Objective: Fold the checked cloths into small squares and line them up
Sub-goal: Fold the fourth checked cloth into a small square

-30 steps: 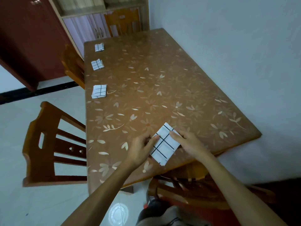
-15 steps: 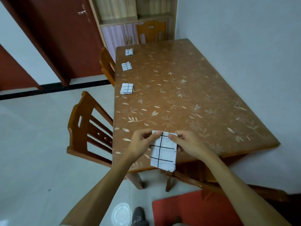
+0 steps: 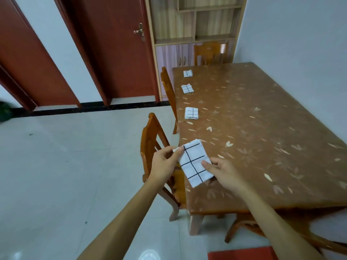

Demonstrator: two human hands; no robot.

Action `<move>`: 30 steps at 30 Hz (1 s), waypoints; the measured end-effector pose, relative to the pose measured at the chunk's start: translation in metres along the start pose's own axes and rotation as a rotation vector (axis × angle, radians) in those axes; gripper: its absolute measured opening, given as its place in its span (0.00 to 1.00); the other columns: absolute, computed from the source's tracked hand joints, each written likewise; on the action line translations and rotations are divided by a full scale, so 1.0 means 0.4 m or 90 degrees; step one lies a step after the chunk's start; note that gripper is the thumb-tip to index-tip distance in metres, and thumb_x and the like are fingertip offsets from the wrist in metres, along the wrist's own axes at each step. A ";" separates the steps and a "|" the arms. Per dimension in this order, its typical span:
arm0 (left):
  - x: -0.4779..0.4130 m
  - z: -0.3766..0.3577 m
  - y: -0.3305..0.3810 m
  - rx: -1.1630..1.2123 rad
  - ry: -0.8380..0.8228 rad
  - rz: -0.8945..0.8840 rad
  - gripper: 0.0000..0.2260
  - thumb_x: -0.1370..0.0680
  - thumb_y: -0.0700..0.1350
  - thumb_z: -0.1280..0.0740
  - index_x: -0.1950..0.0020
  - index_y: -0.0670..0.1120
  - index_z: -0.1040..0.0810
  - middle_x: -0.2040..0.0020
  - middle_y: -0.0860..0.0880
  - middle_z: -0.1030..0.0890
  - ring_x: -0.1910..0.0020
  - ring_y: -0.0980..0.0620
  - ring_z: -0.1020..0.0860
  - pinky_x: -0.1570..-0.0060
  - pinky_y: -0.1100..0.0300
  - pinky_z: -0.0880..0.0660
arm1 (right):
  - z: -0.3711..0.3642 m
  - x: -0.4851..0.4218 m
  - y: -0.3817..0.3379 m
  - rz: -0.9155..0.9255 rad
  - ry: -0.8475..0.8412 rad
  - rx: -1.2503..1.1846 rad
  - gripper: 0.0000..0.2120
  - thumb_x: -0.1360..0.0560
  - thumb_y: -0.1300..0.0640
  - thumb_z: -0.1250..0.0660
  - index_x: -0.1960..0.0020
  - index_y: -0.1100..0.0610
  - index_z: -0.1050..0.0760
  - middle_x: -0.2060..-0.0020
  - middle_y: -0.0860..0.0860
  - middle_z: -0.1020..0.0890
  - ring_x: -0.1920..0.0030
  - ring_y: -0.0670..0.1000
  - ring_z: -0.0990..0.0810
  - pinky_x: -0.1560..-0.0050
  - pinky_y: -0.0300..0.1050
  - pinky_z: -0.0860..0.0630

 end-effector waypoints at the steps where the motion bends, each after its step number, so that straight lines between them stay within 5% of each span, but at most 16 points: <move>1: -0.011 0.048 -0.010 -0.013 -0.011 0.006 0.09 0.21 0.51 0.31 0.53 0.47 0.15 0.58 0.52 0.15 0.57 0.52 0.16 0.61 0.55 0.17 | -0.033 -0.012 -0.015 0.008 0.005 0.005 0.09 0.20 0.51 0.36 0.53 0.53 0.20 0.69 0.47 0.16 0.70 0.49 0.20 0.67 0.46 0.25; 5: -0.083 0.196 -0.013 -0.096 -0.115 0.048 0.11 0.23 0.54 0.29 0.54 0.47 0.15 0.55 0.48 0.16 0.56 0.51 0.17 0.59 0.58 0.17 | -0.146 -0.074 -0.088 0.015 -0.047 0.132 0.09 0.19 0.50 0.37 0.50 0.52 0.20 0.72 0.42 0.19 0.75 0.40 0.26 0.73 0.34 0.32; 10: -0.202 0.298 0.007 -0.151 -0.136 -0.015 0.13 0.23 0.57 0.31 0.54 0.48 0.16 0.57 0.47 0.16 0.56 0.48 0.17 0.57 0.51 0.19 | -0.243 -0.194 -0.167 0.044 -0.055 0.154 0.10 0.21 0.48 0.35 0.54 0.51 0.19 0.67 0.45 0.18 0.70 0.42 0.23 0.67 0.40 0.29; 13: -0.282 0.351 0.003 -0.080 -0.098 -0.008 0.11 0.22 0.54 0.30 0.54 0.48 0.15 0.58 0.49 0.15 0.57 0.50 0.16 0.57 0.52 0.18 | -0.266 -0.289 -0.193 0.054 -0.023 0.114 0.12 0.23 0.43 0.34 0.52 0.50 0.18 0.66 0.47 0.17 0.68 0.49 0.21 0.66 0.45 0.27; 18: -0.463 0.429 -0.029 -0.017 -0.088 0.025 0.12 0.22 0.54 0.30 0.54 0.47 0.14 0.59 0.50 0.15 0.59 0.54 0.17 0.62 0.63 0.22 | -0.273 -0.476 -0.218 0.064 0.075 0.093 0.14 0.23 0.45 0.33 0.62 0.51 0.19 0.72 0.50 0.21 0.72 0.49 0.24 0.67 0.43 0.29; 24: -0.710 0.478 -0.036 -0.032 -0.167 0.054 0.13 0.21 0.55 0.32 0.53 0.47 0.14 0.56 0.48 0.15 0.53 0.47 0.16 0.52 0.49 0.18 | -0.288 -0.657 -0.263 0.078 0.202 0.002 0.17 0.22 0.48 0.33 0.65 0.58 0.23 0.73 0.50 0.24 0.72 0.47 0.26 0.67 0.38 0.28; 30: -0.951 0.472 -0.026 -0.023 -0.179 0.053 0.11 0.21 0.56 0.33 0.53 0.52 0.15 0.58 0.53 0.15 0.56 0.53 0.16 0.59 0.62 0.19 | -0.293 -0.808 -0.311 0.013 0.222 0.017 0.20 0.21 0.54 0.33 0.72 0.43 0.24 0.76 0.49 0.23 0.76 0.46 0.27 0.69 0.40 0.30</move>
Point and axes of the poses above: each hand's wrist, its own x-axis away from the middle knuckle, its own z-axis out of the back of the hand, y = z × x, the point moved 1 cm from there along -x, towards the middle knuckle
